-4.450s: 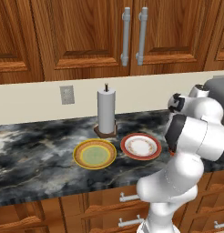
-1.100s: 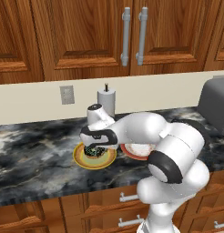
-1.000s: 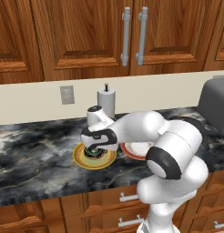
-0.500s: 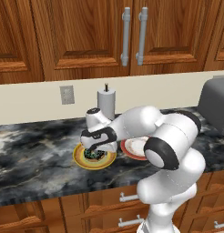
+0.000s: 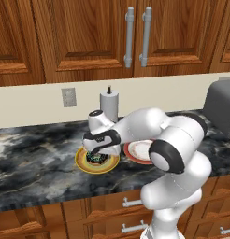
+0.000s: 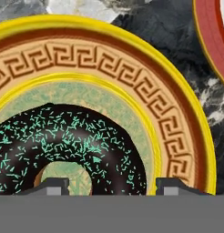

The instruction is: Place the pastries on the plates.

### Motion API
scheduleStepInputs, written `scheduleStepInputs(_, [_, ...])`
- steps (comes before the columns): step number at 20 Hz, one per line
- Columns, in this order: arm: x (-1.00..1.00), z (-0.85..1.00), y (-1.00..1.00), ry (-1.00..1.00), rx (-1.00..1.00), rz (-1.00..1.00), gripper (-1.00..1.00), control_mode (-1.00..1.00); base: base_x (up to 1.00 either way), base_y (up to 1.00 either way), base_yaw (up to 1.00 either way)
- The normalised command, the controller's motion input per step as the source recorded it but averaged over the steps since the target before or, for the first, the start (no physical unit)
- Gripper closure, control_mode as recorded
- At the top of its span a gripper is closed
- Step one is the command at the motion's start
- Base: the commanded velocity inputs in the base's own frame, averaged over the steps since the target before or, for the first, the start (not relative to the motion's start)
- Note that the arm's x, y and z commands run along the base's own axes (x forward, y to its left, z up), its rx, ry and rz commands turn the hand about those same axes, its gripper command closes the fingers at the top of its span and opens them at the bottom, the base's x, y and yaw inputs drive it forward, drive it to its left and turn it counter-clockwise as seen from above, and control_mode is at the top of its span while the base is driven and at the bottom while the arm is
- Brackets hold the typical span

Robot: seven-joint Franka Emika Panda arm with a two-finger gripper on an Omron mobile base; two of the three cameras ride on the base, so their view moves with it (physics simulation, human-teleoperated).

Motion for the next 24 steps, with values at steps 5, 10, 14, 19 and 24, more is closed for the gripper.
scheduleStepInputs(5, [-0.12, 0.41, 0.00, 0.00, 0.00, 0.00, -1.00, -1.00, 0.00, 0.00, 0.00])
scheduleStepInputs(10, [-0.36, 0.37, -0.11, 0.00, 0.00, 0.00, -1.00, -1.00, 0.00, 0.00, 0.00])
scheduleStepInputs(14, [-0.59, 0.43, -0.32, 0.00, 0.00, 0.00, -1.00, -1.00, 0.00, 0.00, 0.00])
scheduleStepInputs(19, [-0.49, 0.25, -0.51, 0.00, 0.00, 0.00, -1.00, -1.00, 0.00, 0.00, 0.00])
scheduleStepInputs(24, [-0.38, 0.17, -0.47, 0.00, 0.00, 0.02, -1.00, -1.00, 0.00, 0.00, 0.00])
